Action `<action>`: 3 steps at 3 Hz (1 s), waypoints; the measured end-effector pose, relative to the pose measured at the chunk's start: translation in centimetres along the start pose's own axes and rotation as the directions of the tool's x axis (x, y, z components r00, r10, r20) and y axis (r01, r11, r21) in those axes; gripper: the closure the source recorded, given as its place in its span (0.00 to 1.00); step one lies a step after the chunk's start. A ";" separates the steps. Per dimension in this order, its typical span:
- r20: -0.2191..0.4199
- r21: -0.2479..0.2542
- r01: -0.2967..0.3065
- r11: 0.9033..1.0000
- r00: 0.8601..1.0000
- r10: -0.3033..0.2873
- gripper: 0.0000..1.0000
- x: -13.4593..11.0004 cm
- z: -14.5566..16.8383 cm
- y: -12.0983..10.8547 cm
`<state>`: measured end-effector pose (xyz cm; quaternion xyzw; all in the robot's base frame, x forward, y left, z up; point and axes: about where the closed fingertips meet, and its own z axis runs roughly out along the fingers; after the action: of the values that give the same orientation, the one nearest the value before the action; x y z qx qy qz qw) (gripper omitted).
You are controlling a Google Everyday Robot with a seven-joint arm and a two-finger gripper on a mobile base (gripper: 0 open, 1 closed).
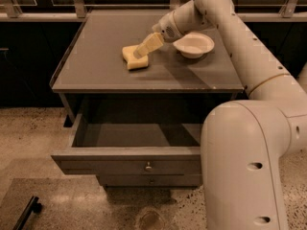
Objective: Place sponge into top drawer
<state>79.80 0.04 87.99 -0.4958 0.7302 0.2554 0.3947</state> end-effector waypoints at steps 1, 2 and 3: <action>-0.018 0.003 0.002 1.000 1.000 -0.002 0.00 0.3 0.7 0.5; -0.053 -0.005 -0.003 1.000 0.999 0.002 0.00 1.4 1.8 1.1; -0.076 -0.013 -0.008 1.000 0.997 0.007 0.00 2.2 2.7 1.6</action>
Offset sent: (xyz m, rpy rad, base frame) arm -0.0162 0.0107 -0.0349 -0.0826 0.0395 -0.0061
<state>78.76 1.50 84.62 -0.5050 0.7449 0.2426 0.3624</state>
